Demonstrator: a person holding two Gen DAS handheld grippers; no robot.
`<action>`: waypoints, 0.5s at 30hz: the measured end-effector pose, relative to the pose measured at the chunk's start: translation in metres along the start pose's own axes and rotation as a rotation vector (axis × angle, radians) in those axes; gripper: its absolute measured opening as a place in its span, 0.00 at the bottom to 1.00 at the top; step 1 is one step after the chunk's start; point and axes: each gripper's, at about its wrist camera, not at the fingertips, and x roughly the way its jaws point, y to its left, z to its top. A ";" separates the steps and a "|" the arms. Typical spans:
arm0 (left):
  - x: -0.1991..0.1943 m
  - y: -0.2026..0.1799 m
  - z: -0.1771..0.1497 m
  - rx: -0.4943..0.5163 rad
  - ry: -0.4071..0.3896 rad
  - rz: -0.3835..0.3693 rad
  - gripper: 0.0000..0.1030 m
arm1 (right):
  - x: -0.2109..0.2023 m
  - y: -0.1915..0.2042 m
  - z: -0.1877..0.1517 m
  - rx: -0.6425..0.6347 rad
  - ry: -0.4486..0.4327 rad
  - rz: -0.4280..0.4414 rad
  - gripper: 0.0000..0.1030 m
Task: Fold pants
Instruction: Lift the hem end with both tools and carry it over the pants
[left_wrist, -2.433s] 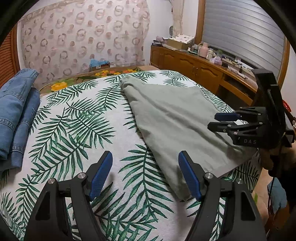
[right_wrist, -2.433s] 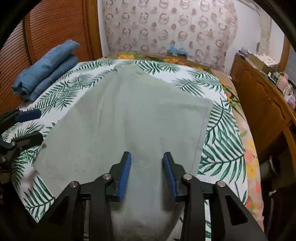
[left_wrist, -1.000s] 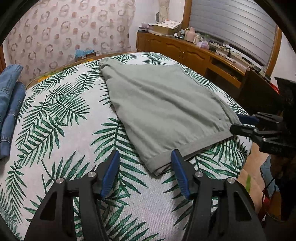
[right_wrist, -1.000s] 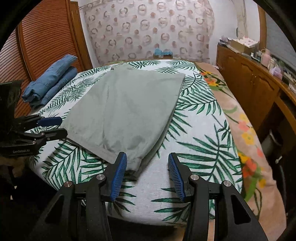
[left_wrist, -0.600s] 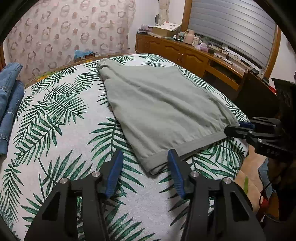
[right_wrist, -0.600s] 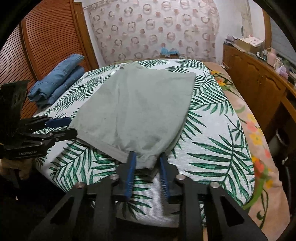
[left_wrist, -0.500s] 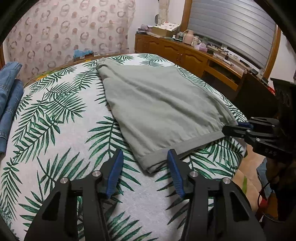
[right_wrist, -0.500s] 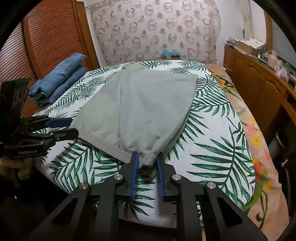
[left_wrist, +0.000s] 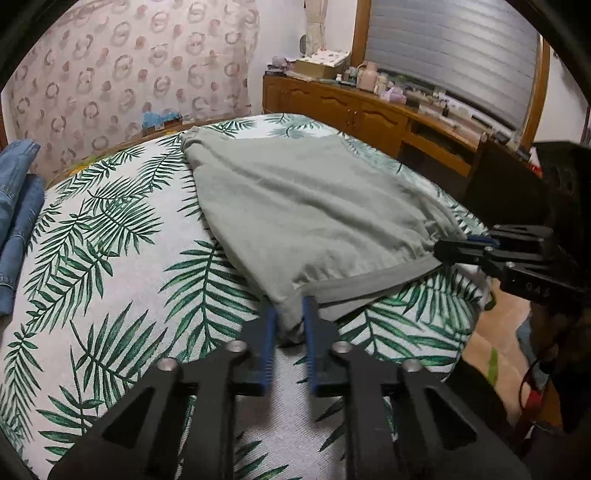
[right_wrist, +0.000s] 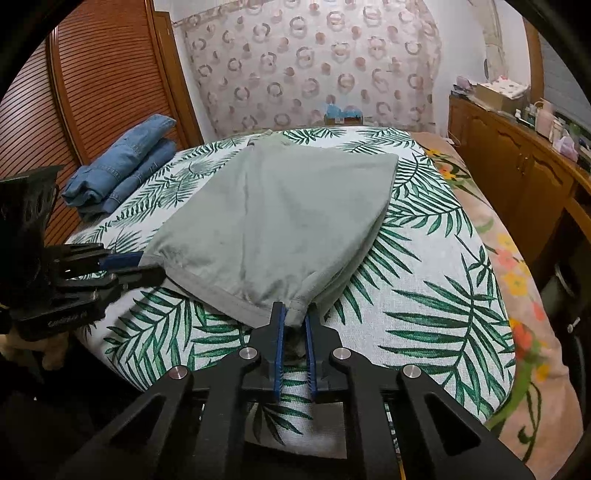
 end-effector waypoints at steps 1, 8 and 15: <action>-0.002 0.001 0.000 -0.002 -0.009 -0.003 0.11 | 0.000 0.001 0.001 -0.001 -0.003 0.002 0.09; -0.034 0.000 0.014 0.007 -0.103 -0.013 0.09 | -0.017 0.006 0.014 -0.017 -0.070 0.012 0.08; -0.078 -0.003 0.040 0.031 -0.208 -0.015 0.09 | -0.055 0.010 0.033 -0.053 -0.168 0.020 0.08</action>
